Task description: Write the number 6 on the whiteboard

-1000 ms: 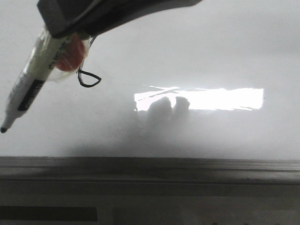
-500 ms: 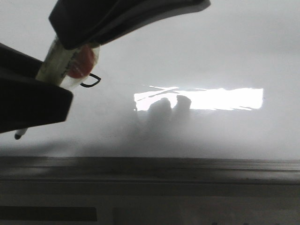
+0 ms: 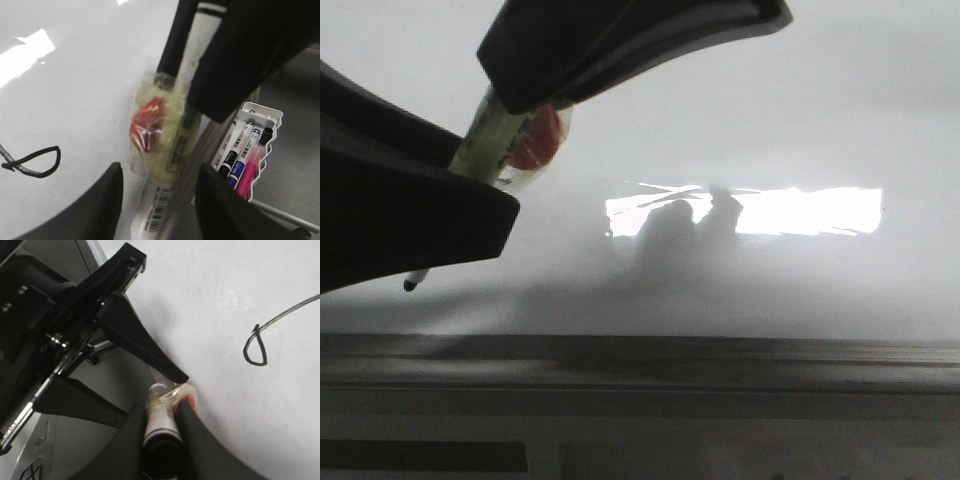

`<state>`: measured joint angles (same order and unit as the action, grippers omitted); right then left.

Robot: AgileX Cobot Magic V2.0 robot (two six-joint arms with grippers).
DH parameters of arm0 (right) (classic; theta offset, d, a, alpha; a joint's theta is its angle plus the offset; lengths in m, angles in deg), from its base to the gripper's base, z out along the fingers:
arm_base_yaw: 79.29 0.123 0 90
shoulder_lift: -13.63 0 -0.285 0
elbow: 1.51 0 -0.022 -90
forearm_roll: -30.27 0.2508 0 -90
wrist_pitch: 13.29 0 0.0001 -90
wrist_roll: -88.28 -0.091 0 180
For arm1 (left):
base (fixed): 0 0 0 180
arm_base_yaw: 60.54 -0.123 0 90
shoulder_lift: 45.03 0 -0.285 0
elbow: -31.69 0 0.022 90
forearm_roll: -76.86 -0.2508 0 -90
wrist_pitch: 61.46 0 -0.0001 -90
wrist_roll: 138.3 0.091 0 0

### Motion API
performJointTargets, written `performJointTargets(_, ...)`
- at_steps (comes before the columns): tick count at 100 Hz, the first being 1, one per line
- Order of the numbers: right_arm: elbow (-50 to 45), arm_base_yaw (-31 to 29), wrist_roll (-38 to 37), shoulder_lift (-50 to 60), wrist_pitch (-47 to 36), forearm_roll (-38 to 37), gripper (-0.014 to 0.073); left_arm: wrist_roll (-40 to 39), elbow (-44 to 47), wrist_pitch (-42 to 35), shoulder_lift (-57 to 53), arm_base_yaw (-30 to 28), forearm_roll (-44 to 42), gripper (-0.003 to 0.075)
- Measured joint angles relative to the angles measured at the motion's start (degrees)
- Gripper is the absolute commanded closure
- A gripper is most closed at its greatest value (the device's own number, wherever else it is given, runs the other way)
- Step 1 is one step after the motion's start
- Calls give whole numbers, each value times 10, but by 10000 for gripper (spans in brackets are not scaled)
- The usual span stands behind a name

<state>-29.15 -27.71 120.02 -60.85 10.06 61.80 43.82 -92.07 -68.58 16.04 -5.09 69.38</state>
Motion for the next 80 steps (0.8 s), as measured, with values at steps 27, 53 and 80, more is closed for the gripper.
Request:
performJointTargets(27,0,0,-1,0,8,0,656,0,-1,18,0,0,-1,697)
performJointTargets(53,1,0,-1,0,8,1,574,17,-1,18,0,0,-20,741)
performJointTargets(80,1,0,-1,0,-2,0,-22,2,-1,18,0,-5,81,741)
